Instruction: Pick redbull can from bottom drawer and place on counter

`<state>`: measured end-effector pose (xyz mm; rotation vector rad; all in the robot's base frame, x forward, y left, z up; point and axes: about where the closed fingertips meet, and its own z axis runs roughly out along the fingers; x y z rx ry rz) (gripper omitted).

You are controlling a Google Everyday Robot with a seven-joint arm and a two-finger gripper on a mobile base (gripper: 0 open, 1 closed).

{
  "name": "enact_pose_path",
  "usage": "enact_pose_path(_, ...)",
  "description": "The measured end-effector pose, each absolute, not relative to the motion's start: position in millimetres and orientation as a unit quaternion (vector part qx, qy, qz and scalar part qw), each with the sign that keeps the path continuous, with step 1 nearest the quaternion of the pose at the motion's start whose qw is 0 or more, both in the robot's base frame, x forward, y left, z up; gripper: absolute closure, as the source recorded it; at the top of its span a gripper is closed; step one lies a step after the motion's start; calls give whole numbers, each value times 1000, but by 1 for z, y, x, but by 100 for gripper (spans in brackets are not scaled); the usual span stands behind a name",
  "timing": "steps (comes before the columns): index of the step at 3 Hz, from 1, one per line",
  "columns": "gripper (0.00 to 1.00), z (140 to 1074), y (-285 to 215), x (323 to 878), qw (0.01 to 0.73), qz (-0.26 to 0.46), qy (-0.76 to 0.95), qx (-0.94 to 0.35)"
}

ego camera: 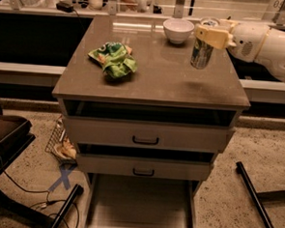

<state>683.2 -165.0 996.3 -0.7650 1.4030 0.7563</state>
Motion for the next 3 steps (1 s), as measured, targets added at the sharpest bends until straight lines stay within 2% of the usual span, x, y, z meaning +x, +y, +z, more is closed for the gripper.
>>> enact_pose_path(3,100,909,-158,747,584,376,640,-330)
